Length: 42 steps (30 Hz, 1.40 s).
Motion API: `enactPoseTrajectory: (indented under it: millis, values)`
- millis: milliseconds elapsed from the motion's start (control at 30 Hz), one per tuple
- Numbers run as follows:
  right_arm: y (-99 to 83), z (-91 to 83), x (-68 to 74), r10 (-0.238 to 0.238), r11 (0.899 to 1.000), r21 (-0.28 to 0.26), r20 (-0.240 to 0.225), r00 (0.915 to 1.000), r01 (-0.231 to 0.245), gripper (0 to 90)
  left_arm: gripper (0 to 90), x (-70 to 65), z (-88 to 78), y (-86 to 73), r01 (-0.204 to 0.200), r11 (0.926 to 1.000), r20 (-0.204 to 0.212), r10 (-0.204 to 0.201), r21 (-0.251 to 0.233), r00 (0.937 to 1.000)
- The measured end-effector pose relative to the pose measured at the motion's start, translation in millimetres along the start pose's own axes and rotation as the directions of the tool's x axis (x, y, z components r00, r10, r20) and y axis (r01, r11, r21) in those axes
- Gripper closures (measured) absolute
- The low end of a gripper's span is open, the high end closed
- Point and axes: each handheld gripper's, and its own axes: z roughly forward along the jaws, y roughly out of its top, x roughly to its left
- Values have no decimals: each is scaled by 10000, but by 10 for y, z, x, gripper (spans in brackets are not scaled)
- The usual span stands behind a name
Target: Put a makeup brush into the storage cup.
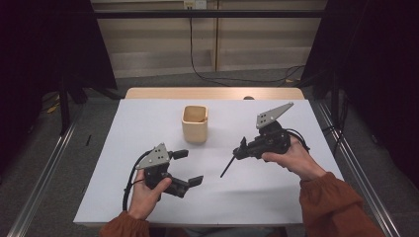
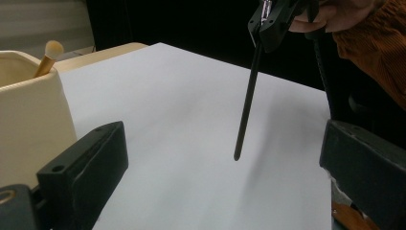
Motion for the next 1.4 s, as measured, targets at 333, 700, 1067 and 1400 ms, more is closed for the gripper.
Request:
enactPoseTrajectory:
  millis: [333,700,1067,1400]
  values:
    - [63,73,19,-305,9953,920,29,9995,301,855,26,-6,25,11,24,10000,90,-25,88,10000]
    - [119,141,25,-432,9878,1493,-44,9991,434,854,26,-20,122,51,143,9999,476,-146,81,9988]
    - [196,196,54,-644,9798,1892,-115,9979,655,854,29,-45,255,69,14,9996,843,-40,299,9964]
    - [265,277,83,-739,9741,2127,-200,9971,765,854,36,-47,359,71,203,9993,1067,-235,303,9940]
